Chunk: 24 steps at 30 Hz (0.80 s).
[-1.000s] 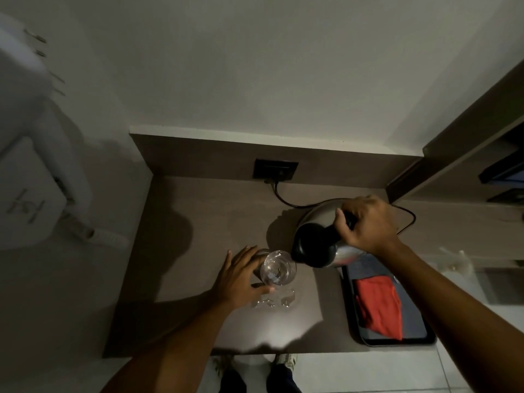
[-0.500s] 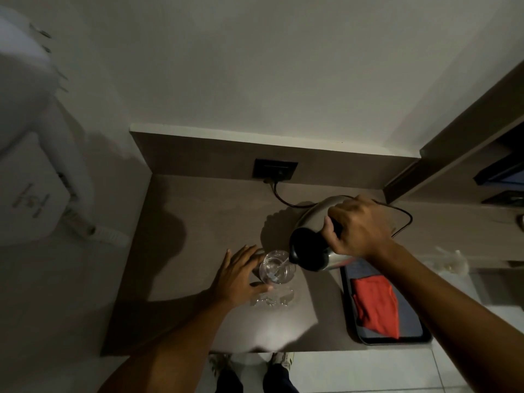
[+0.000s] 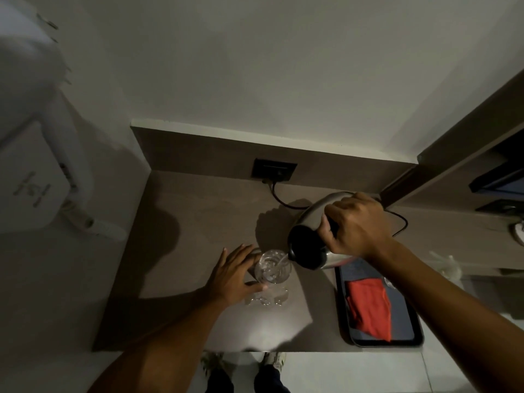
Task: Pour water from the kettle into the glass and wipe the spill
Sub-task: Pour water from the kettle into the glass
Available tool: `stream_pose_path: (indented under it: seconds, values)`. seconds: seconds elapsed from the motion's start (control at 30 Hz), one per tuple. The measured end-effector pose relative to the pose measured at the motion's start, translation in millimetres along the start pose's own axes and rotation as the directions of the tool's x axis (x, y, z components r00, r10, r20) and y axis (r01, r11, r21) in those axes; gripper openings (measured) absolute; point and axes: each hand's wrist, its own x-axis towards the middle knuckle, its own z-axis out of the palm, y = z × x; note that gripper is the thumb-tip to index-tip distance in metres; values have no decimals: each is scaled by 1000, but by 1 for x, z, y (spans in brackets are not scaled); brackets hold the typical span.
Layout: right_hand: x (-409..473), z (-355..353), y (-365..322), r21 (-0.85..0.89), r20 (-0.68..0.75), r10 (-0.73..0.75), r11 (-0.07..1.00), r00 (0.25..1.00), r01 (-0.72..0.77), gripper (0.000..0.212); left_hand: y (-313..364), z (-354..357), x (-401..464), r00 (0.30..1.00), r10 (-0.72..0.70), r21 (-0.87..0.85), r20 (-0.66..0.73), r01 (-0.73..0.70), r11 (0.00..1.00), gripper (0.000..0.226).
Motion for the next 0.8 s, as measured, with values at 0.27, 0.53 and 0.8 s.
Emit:
stream_pose_path:
  seconds: [0.27,0.53,0.8]
  values:
    - [5,-13,2,0,-8,-14,1000,1000,14,32,0,1,-1,1000,13,-3,-28,-14,1000,97]
    - [10,-28,5,-26,-9,-53,998,999,53,28,0,-1,-1,1000,12,56,0,-12,998,96]
    - [13,-33,8,-17,6,-69,997,998,69,27,1,-2,-1,1000,-3,60,30,2,998,96]
